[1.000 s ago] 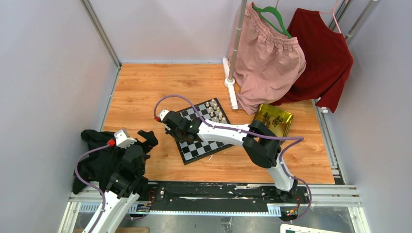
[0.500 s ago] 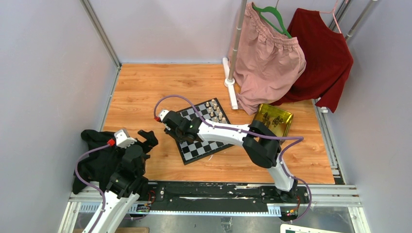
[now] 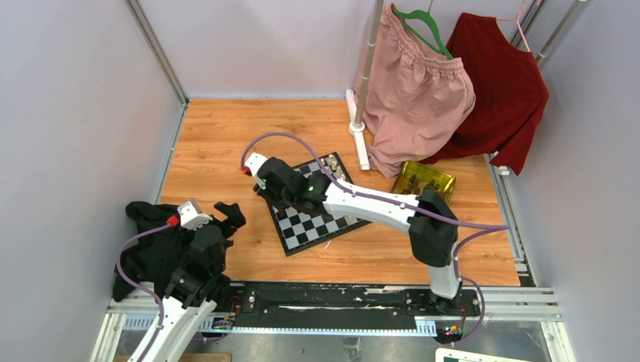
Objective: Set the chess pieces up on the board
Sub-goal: Place the chess piece on the chessboard, then pick up the chess piece from the storage box, then place the chess piece on the chessboard, then pick up the chess piece from the chessboard.
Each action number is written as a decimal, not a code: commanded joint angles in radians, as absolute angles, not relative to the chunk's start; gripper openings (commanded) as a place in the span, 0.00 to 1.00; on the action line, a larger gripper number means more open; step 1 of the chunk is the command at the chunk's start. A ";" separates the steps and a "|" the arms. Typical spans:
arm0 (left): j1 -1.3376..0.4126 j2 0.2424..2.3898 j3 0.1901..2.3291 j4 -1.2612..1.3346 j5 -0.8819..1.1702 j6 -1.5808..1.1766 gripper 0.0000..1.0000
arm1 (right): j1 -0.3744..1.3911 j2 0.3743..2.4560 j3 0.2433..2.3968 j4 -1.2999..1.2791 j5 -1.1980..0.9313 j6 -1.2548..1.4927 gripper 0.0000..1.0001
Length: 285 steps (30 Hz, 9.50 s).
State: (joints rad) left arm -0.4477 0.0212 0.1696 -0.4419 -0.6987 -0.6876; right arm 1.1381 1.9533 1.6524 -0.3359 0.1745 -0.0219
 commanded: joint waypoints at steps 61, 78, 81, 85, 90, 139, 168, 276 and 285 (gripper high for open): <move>-0.454 0.032 0.157 -0.394 -0.665 -0.653 1.00 | 0.175 1.425 0.813 -0.236 0.226 0.364 0.35; -0.454 0.032 0.156 -0.390 -0.662 -0.652 1.00 | 0.158 1.440 0.810 -0.232 0.231 0.358 0.00; -0.454 0.032 0.155 -0.390 -0.661 -0.652 1.00 | 0.158 1.431 0.810 -0.236 0.236 0.355 0.00; -0.454 0.032 0.156 -0.390 -0.661 -0.652 1.00 | 0.158 1.416 0.811 -0.238 0.237 0.353 0.00; -0.454 0.032 0.156 -0.390 -0.661 -0.652 1.00 | 0.158 1.388 0.818 -0.251 0.240 0.349 0.00; -0.454 0.009 0.154 -0.413 -0.677 -0.664 1.00 | 0.951 1.615 1.348 -0.430 0.262 0.168 0.00; -0.454 -0.030 0.149 -0.411 -0.669 -0.658 1.00 | 1.056 1.979 1.555 -0.396 0.169 0.148 0.01; -0.454 -0.037 0.147 -0.410 -0.662 -0.653 1.00 | 1.141 2.130 1.753 -0.400 0.157 0.009 0.34; -0.454 -0.038 0.146 -0.403 -0.656 -0.649 1.00 | 1.137 2.149 1.750 -0.400 0.151 0.015 0.33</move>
State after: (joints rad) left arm -0.4477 0.0128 0.1600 -0.4133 -0.6567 -0.6617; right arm 1.1316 2.1315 1.7271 -0.3889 0.1577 0.0246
